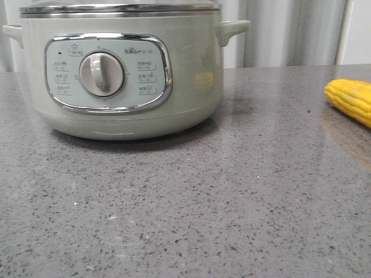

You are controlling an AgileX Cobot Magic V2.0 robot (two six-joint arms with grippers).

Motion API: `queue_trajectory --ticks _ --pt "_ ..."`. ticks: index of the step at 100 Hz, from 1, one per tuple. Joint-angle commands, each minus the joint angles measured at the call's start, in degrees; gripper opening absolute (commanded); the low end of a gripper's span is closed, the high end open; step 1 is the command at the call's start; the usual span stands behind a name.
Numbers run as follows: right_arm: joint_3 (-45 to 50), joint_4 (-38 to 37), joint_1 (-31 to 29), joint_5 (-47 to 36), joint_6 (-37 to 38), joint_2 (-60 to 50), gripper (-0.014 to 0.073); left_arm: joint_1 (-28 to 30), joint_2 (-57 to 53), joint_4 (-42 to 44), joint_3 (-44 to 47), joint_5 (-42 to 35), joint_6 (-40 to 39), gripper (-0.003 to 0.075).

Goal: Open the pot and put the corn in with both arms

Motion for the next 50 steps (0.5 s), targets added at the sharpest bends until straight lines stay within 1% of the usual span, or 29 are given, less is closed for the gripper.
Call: queue_trajectory --ticks 1,8,13,20,24,25,27,31,32,37,43,50 --pt "-7.66 -1.73 -0.33 3.83 -0.47 4.46 -0.0062 0.06 2.23 3.3 -5.82 2.55 3.07 -0.002" --pt "-12.73 -7.12 -0.33 10.43 -0.47 8.9 -0.0061 0.06 5.34 6.71 -10.29 6.42 5.08 -0.0015" --pt "-16.32 -11.17 -0.33 14.73 -0.47 12.58 -0.0061 0.06 7.99 8.88 -13.39 7.81 5.32 0.0008" --pt "-21.37 -15.63 -0.33 18.68 -0.47 18.05 -0.0029 -0.05 11.89 11.18 -17.45 8.17 5.32 0.0094" --pt "-24.22 -17.35 -0.33 19.84 -0.47 21.18 0.0006 -0.06 13.82 12.5 -19.24 8.17 5.32 0.0172" --pt "-24.67 -17.87 -0.33 20.26 -0.47 21.69 0.0024 -0.06 14.59 12.7 -19.91 8.17 5.32 0.02" --pt "-26.0 -18.57 -0.33 20.78 -0.47 23.2 0.0057 -0.06 15.73 13.38 -20.86 8.17 5.32 0.0228" --pt "-28.53 -19.42 -0.33 21.52 -0.47 26.03 0.0118 -0.06 17.6 14.39 -22.32 8.17 5.32 0.0309" --pt "-28.93 -19.54 -0.33 21.63 -0.47 26.48 0.0146 -0.06 18.35 14.56 -22.86 8.31 5.32 0.0333" --pt "-31.46 -19.64 -0.33 22.21 -0.47 29.48 0.0246 -0.06 20.95 15.84 -24.62 9.25 5.32 0.0391" --pt "-34.05 -19.64 -0.33 22.32 -0.47 32.78 0.037 -0.06 24.13 17.03 -26.79 10.88 5.45 0.0409" --pt "-36.03 -19.64 -0.33 22.32 -0.47 35.65 0.0475 -0.17 27.63 17.06 -29.5 12.85 8.22 0.0409"
